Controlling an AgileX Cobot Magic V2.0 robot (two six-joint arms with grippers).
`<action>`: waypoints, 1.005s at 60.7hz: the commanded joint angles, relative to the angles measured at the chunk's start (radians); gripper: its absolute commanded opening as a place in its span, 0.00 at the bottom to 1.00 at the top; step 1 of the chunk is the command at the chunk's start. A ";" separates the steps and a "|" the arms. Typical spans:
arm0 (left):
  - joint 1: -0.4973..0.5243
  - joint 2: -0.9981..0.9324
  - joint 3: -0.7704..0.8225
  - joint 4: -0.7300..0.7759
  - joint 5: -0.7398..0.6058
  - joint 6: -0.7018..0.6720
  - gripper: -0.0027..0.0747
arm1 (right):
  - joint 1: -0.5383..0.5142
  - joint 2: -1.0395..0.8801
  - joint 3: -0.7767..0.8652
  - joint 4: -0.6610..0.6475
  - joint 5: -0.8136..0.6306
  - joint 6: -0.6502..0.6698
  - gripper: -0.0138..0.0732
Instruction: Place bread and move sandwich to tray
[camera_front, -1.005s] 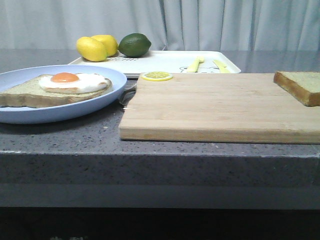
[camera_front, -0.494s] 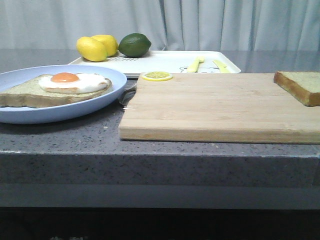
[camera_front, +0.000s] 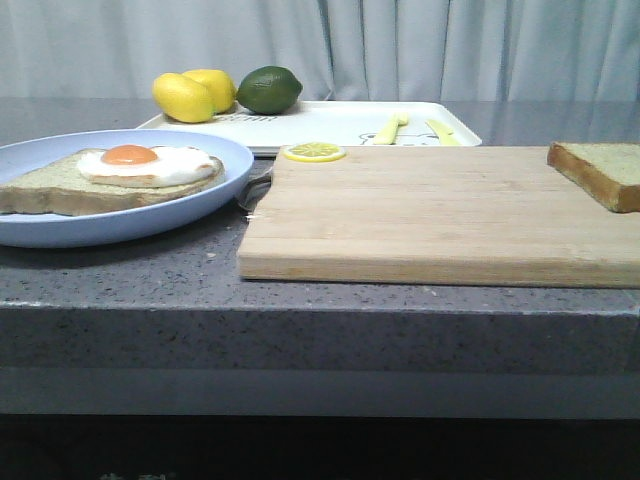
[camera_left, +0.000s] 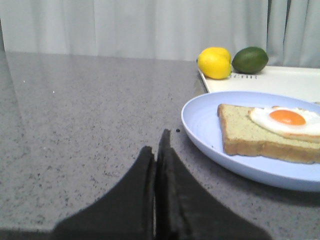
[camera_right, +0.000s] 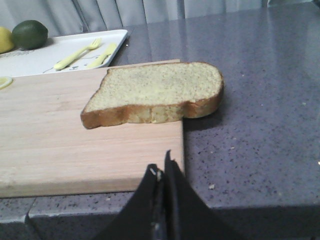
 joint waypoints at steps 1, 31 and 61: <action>0.001 -0.021 0.001 -0.006 -0.161 -0.008 0.01 | -0.008 -0.018 -0.007 -0.004 -0.128 -0.009 0.09; 0.001 0.167 -0.333 -0.011 0.003 -0.008 0.01 | -0.008 0.186 -0.449 -0.004 0.121 -0.009 0.09; 0.001 0.434 -0.376 -0.011 -0.094 -0.008 0.07 | -0.008 0.468 -0.602 -0.004 0.056 -0.009 0.13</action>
